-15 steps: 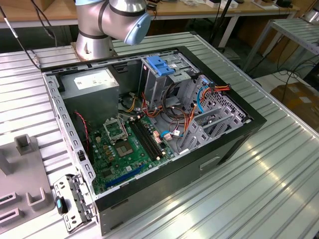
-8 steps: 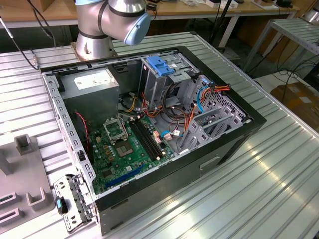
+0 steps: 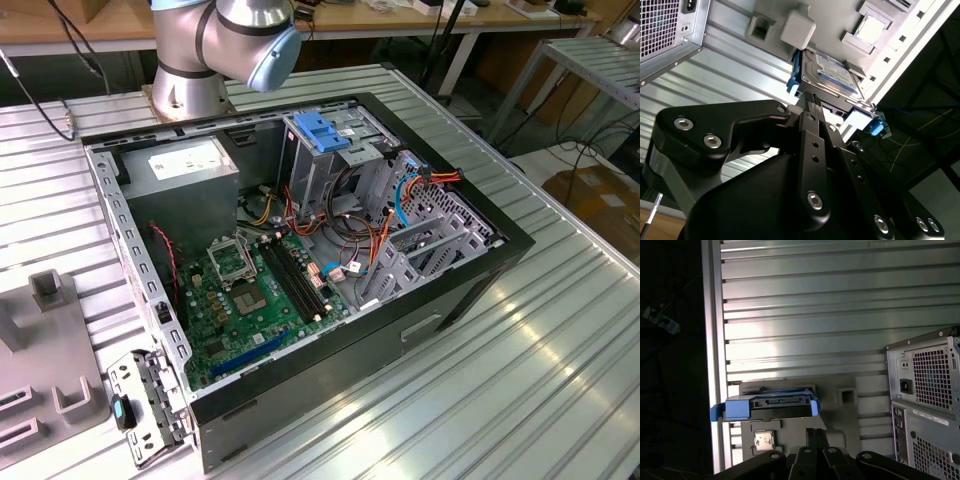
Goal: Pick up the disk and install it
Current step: 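Reach for the disk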
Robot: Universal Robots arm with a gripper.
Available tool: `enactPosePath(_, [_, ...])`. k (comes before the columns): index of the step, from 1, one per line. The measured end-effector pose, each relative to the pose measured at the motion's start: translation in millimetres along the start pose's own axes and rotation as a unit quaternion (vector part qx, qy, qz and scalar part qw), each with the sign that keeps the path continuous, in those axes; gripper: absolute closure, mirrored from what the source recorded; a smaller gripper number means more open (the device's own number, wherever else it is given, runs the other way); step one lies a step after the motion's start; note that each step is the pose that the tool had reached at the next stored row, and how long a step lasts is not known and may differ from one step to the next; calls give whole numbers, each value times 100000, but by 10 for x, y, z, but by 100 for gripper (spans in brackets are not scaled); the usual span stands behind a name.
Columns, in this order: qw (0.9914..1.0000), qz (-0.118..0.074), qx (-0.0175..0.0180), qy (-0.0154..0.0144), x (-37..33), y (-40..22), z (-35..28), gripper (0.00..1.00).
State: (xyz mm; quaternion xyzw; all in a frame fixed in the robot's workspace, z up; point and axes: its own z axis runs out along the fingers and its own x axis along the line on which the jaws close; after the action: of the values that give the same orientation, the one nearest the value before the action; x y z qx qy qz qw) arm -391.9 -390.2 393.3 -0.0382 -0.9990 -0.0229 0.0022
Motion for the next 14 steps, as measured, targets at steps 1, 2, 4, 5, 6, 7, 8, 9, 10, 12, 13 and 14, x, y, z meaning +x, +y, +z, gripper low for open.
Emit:
enactPosePath(1, [100000,0,-2,-2,25,-2,0,89])
enactPosePath(2, [100000,2,0,-2,54,-4,0,89])
enactPosePath(4, [100000,3,-4,-8,96,-6,1,89])
enactPosePath(5, [100000,-3,-3,-3,116,-8,1,89])
enactPosePath(6, [100000,-1,-2,-1,135,-9,1,89])
enactPosePath(7, [100000,0,0,-2,149,-10,1,89])
enactPosePath(8, [100000,-4,-1,-4,162,-11,1,89])
enactPosePath(9, [100000,-2,0,-1,189,-13,1,89])
enactPosePath(10, [100000,0,1,2,204,-13,0,89])
enactPosePath(12, [100000,-2,-1,-3,232,-15,1,89])
enactPosePath(13, [100000,-2,-3,-4,247,-15,1,89])
enactPosePath(14, [100000,1,-4,-6,285,-13,2,89])
